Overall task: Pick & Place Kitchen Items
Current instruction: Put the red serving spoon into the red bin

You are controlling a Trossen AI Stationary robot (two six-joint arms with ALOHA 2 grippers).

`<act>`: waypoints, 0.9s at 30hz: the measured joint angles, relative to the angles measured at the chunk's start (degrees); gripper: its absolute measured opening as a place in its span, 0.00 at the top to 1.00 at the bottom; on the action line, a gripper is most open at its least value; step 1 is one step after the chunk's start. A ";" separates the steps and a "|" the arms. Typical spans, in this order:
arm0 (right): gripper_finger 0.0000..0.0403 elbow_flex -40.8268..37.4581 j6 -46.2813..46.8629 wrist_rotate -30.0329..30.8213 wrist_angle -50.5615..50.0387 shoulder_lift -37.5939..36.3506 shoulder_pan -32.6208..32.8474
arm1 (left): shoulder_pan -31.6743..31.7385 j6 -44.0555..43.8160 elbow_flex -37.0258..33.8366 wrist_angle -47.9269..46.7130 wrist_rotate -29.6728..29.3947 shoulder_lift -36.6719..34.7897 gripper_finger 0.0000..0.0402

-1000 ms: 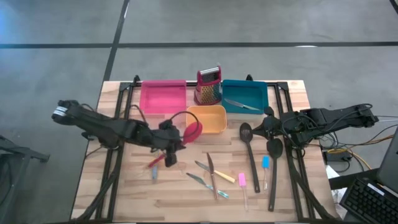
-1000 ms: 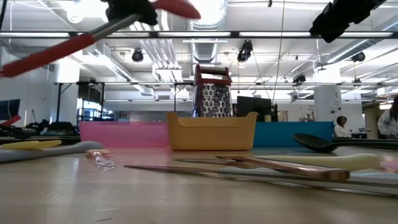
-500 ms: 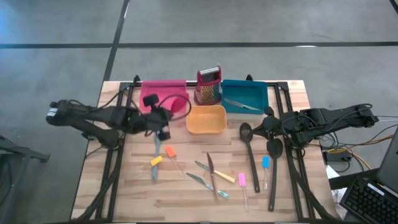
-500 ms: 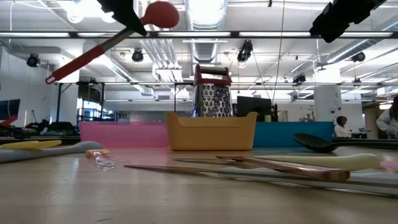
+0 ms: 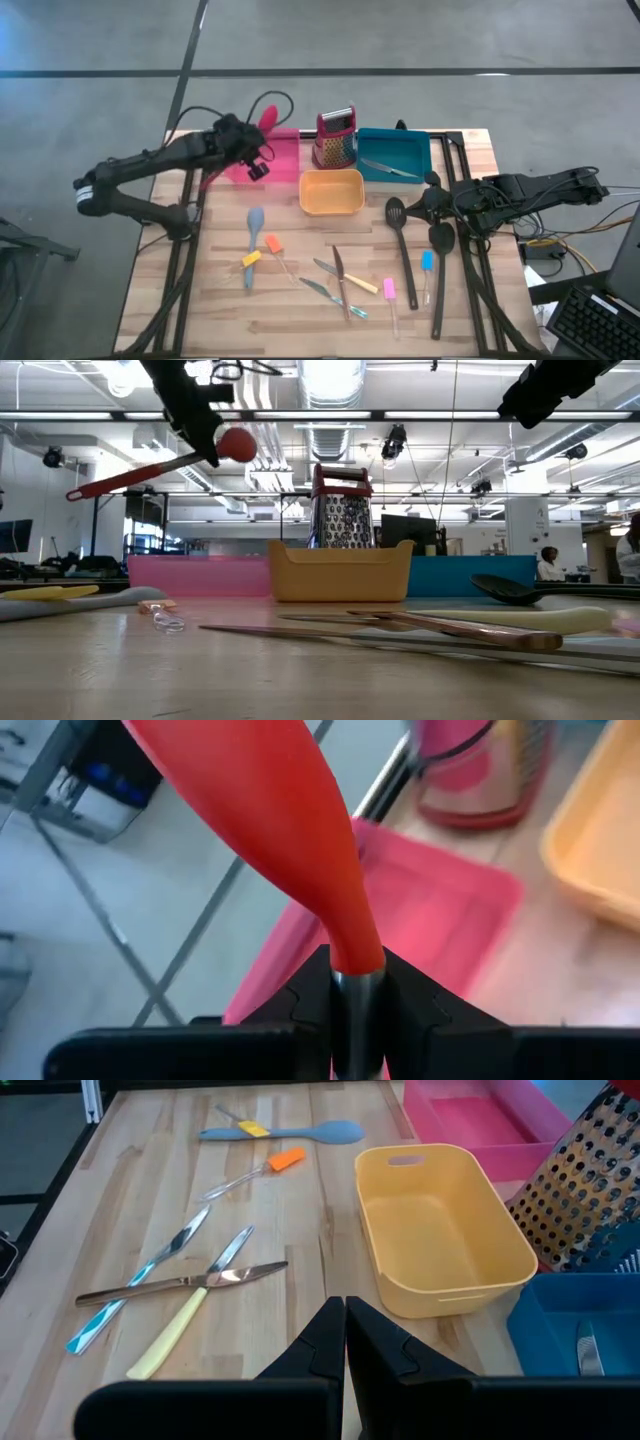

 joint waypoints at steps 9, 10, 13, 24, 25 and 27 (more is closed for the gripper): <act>0.98 0.00 0.05 0.00 0.01 0.01 0.02 | 6.12 5.84 3.12 0.01 0.32 11.86 0.87; 0.98 0.00 0.03 0.00 0.00 0.01 0.02 | 6.23 6.14 3.74 0.01 0.30 13.64 0.87; 0.98 0.00 -0.04 0.01 0.01 0.00 0.01 | 6.39 8.14 5.89 0.04 0.27 18.88 0.87; 0.98 -0.02 -0.08 0.01 0.01 0.00 0.00 | 9.08 8.82 11.05 -2.84 -3.65 30.75 0.87; 0.98 -0.02 -0.08 0.02 0.00 0.01 0.02 | 9.52 8.32 11.27 -3.09 -2.99 31.21 0.87; 0.98 -0.02 -0.08 0.00 0.00 0.00 0.02 | 10.27 7.73 11.36 -3.12 -1.28 31.68 0.87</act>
